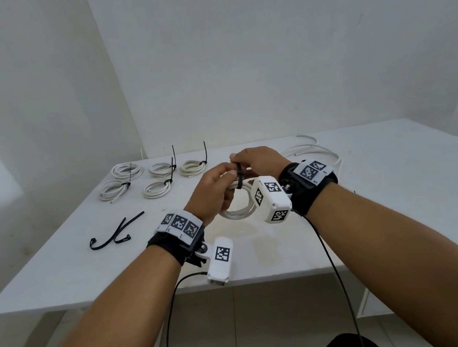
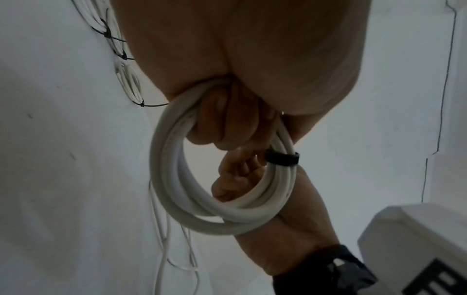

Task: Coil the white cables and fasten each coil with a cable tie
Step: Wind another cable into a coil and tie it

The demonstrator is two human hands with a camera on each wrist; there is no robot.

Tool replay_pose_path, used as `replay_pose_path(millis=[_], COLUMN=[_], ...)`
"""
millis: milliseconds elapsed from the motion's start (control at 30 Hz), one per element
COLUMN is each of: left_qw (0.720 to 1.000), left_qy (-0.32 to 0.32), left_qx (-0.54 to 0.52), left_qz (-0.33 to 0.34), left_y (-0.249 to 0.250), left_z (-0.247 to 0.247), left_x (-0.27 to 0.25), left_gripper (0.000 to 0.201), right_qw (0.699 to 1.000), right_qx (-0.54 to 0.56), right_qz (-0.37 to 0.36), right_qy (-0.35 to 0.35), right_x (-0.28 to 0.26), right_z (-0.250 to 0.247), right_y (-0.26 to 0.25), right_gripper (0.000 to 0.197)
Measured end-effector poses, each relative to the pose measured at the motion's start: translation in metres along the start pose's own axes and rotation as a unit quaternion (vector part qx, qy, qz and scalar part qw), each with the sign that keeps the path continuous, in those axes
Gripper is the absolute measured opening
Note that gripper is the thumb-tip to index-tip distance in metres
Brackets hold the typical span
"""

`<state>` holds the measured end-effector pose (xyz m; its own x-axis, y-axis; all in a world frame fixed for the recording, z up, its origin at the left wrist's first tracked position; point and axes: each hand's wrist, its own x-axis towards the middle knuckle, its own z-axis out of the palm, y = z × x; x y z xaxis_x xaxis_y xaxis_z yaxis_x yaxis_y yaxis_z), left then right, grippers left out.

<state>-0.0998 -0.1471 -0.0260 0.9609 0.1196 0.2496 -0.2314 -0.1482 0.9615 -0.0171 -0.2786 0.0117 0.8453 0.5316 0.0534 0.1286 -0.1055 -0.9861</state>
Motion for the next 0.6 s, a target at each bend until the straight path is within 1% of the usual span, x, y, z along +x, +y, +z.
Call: replay_pose_path(millis=[100,200,267,333,367,400,433,500,533,600], left_qw=[1.0,1.0,0.999,0.999,0.999,0.997,0.996,0.995,0.995,0.998], left_qy=[-0.015,-0.003,0.002,0.027,0.041,0.05,0.054,0.054,0.051,0.044], left_qx=[0.004,0.025,0.039,0.013,-0.013,-0.037,-0.054,-0.06,-0.054,-0.028], left_qz=[-0.006,0.001,0.003,-0.014,-0.026,-0.038,-0.05,-0.066,-0.065,-0.045], left_y=[0.0,-0.001,-0.003,-0.004,-0.003,-0.002,0.001,0.002,0.002,0.002], left_z=[0.003,0.004,0.005,0.003,0.001,0.0,0.0,-0.003,-0.005,-0.01], left_x=[-0.004,-0.007,-0.008,-0.009,-0.009,-0.008,-0.008,-0.007,-0.007,-0.008], left_gripper=[0.035,0.033,0.032,0.033,0.034,0.033,0.03,0.024,0.023,0.024], right_qw=[1.0,0.998,0.998,1.0,0.999,0.998,0.994,0.986,0.985,0.989], right_qx=[-0.025,-0.045,-0.032,-0.014,-0.02,-0.049,-0.094,-0.162,-0.167,-0.147], right_qz=[-0.009,-0.017,-0.02,0.007,0.026,0.038,0.037,0.002,-0.011,-0.013], right_qy=[0.001,0.033,0.049,0.025,-0.001,-0.026,-0.041,-0.043,-0.04,-0.033], right_x=[0.002,0.002,0.002,0.001,-0.001,-0.001,0.0,0.003,0.005,0.007], right_z=[-0.001,0.003,0.005,0.006,0.007,0.007,0.006,0.008,0.009,0.012], right_y=[0.003,0.003,0.005,0.003,0.0,-0.003,-0.004,-0.006,-0.006,-0.007], right_gripper=[0.025,0.022,0.023,0.024,0.028,0.032,0.034,0.036,0.036,0.034])
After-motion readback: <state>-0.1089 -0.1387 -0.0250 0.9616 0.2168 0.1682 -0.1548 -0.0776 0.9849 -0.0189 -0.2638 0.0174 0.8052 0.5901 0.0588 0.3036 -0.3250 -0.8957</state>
